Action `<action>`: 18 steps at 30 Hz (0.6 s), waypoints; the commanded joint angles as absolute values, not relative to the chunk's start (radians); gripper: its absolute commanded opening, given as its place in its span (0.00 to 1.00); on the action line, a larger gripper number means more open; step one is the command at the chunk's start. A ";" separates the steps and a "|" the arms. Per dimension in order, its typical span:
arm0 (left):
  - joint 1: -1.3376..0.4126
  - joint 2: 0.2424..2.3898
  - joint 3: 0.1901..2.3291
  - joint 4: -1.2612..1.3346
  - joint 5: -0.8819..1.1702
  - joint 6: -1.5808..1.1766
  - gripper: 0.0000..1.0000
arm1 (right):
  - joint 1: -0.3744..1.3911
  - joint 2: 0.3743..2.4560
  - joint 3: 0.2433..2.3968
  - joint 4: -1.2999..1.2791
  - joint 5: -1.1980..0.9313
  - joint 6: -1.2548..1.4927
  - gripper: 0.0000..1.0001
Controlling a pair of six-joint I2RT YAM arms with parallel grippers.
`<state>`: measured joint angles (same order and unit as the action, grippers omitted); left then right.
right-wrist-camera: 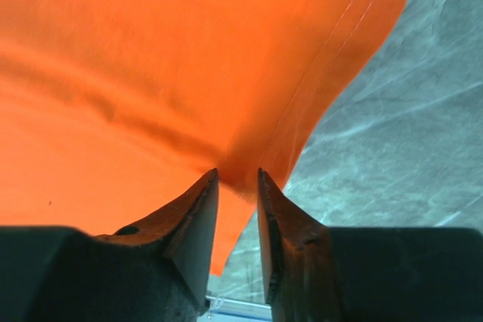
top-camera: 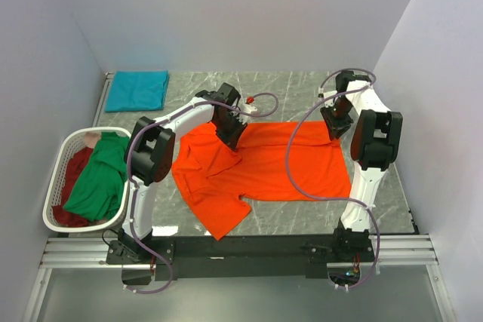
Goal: Fold and stack the t-shirts
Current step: Fold the tshirt
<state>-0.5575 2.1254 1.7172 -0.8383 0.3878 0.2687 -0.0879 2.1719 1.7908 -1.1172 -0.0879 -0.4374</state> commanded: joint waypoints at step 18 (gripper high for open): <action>-0.545 2.134 1.763 -0.854 0.422 0.270 0.01 | -0.094 2.097 1.720 -1.112 -0.048 -0.600 0.38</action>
<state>-0.5526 2.1254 1.7176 -0.8444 0.3923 0.2676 -0.0879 2.1231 1.7267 -1.1454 -0.0856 -0.5648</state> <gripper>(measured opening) 0.020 0.383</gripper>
